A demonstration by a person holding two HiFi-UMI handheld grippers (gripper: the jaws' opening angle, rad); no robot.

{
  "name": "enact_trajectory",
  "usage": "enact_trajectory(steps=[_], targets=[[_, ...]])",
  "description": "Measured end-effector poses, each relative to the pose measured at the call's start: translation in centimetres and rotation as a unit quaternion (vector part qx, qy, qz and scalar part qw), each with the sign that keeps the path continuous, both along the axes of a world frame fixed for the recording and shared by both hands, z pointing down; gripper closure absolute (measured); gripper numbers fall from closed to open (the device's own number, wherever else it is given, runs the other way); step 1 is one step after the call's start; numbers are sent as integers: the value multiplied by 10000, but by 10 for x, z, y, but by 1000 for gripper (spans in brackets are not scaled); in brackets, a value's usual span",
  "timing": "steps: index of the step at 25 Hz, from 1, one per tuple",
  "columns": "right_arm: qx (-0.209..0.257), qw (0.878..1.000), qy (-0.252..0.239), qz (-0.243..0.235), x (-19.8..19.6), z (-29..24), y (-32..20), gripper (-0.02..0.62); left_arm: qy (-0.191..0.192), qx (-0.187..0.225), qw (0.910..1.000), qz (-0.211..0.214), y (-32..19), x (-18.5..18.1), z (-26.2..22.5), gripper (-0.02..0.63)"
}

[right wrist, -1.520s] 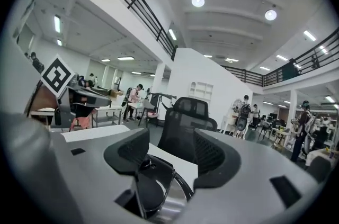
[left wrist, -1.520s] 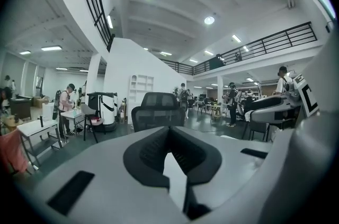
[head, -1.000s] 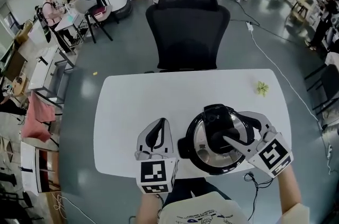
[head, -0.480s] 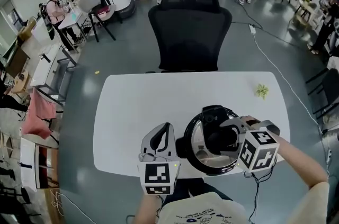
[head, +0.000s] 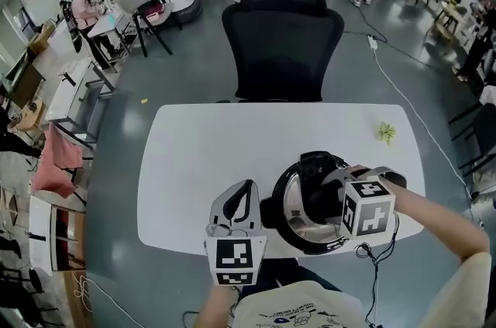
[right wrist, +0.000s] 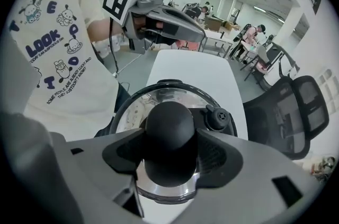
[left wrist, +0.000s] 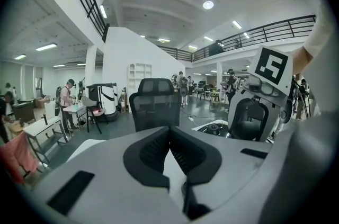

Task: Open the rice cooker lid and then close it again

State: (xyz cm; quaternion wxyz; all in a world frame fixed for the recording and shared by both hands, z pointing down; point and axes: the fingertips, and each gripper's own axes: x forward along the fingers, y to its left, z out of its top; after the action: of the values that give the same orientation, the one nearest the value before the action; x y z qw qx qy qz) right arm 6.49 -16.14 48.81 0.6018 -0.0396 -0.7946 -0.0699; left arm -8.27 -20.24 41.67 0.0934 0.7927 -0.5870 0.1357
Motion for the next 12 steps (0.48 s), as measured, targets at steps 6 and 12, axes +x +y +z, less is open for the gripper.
enact_trajectory(steps=[6, 12], targets=[[-209, 9996, 168, -12, 0, 4, 1, 296, -20, -63, 10000, 6, 3, -1, 6, 592], [-337, 9991, 257, -85, -1, 6, -1, 299, -25, -115, 9999, -19, 2, -6, 11, 592]])
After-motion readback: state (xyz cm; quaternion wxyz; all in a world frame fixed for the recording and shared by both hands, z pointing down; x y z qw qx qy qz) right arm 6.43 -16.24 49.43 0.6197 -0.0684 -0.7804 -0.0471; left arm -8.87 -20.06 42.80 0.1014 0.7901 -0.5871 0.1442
